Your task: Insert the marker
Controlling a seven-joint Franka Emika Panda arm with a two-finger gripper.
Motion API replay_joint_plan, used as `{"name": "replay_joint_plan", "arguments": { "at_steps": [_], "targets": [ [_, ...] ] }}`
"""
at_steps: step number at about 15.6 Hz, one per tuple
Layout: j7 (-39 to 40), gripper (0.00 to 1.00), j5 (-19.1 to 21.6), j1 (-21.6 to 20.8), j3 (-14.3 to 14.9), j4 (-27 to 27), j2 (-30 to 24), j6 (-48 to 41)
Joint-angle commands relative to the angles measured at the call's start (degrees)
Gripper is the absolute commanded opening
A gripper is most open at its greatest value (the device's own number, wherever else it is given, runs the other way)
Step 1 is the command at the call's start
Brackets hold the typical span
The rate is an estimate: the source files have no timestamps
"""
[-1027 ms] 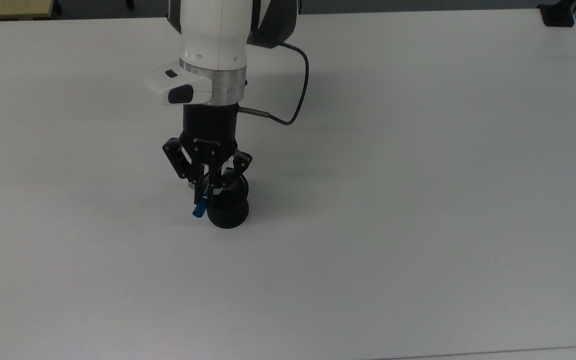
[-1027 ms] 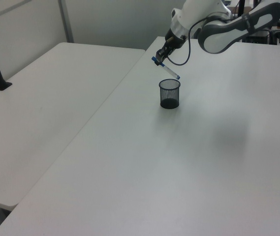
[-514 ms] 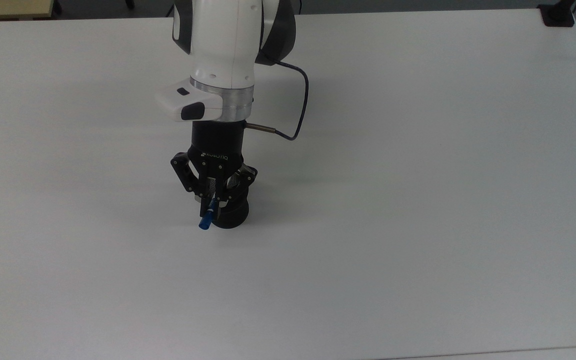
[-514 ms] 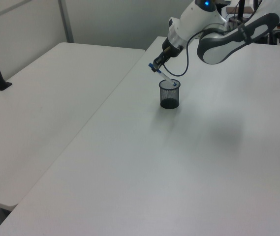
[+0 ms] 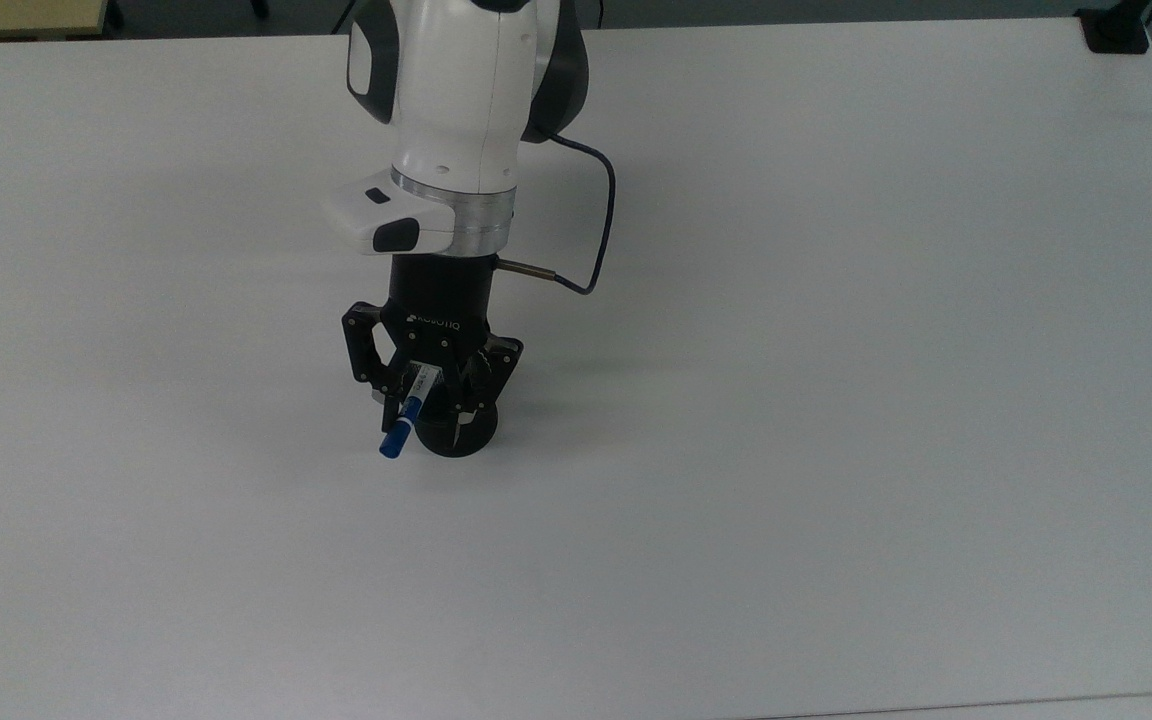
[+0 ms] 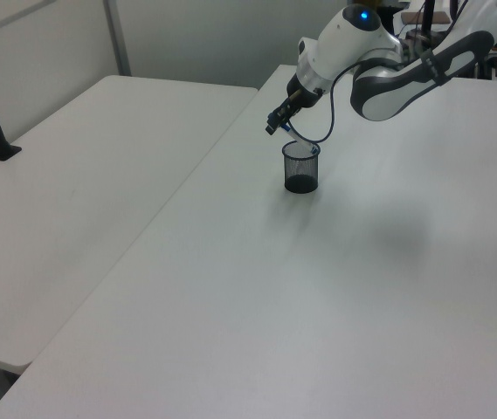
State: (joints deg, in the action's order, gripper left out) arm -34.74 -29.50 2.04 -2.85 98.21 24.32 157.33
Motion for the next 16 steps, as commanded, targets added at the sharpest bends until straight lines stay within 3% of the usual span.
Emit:
{"name": "replay_joint_plan", "arguments": {
  "at_steps": [1,8,12,16],
  "targets": [
    [-1.83,1.0,-1.09,-0.28,0.04,0.85,-1.56,0.97],
    [-1.83,1.0,-0.65,-0.8,-0.13,0.76,-3.14,-0.17],
    [-1.74,1.0,-0.21,-3.87,-0.48,-0.65,-5.16,-10.7],
    [0.36,1.0,8.2,-7.48,-0.4,-1.08,-9.2,-20.63]
  ]
}}
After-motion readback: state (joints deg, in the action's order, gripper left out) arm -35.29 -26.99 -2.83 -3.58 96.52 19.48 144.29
